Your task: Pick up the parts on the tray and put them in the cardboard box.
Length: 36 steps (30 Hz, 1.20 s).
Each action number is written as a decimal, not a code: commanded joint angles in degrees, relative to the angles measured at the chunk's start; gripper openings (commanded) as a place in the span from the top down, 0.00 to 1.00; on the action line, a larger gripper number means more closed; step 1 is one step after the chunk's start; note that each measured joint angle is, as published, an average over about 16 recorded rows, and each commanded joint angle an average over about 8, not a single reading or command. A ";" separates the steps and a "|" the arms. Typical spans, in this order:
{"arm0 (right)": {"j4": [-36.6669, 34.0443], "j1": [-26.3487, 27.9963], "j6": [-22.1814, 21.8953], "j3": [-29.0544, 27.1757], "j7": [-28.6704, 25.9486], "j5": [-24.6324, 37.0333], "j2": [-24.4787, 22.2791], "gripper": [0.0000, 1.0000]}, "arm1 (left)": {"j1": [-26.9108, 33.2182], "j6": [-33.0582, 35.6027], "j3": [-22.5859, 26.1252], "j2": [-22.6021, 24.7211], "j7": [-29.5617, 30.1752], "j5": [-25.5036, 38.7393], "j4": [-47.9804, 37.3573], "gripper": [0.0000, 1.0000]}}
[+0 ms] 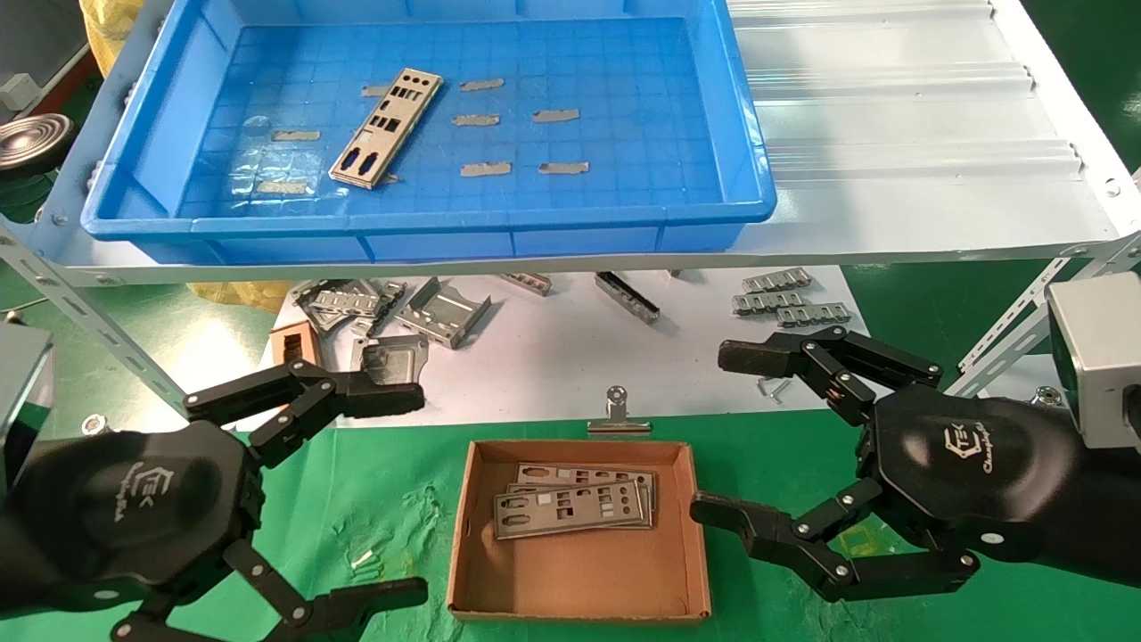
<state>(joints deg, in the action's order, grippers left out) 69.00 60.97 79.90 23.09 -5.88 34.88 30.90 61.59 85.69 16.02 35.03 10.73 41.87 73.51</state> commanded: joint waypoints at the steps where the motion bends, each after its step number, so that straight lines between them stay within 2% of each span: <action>1: 0.00 0.00 0.00 0.00 0.00 0.00 0.00 0.00 | 0.00 0.00 0.00 0.00 0.00 0.00 0.00 0.00; 2: 0.00 0.00 0.00 0.00 0.00 0.00 0.00 0.17 | 0.00 0.00 0.00 0.00 0.00 0.00 0.00 0.00; 4: 0.00 0.00 0.00 0.00 0.00 0.00 0.00 0.38 | 0.00 0.00 0.00 0.00 0.00 0.00 0.00 0.00; 9: 0.00 0.00 0.00 0.00 0.00 0.00 0.00 1.00 | 0.00 0.00 0.00 0.00 0.00 0.00 0.00 0.00; 36: 0.00 0.00 0.00 0.00 0.00 0.00 0.00 1.00 | 0.00 0.00 0.00 0.00 0.00 0.00 0.00 0.00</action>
<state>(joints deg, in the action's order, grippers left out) 69.00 60.97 79.90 23.09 -5.88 34.88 30.90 61.59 85.69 16.03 35.03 10.73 41.87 73.51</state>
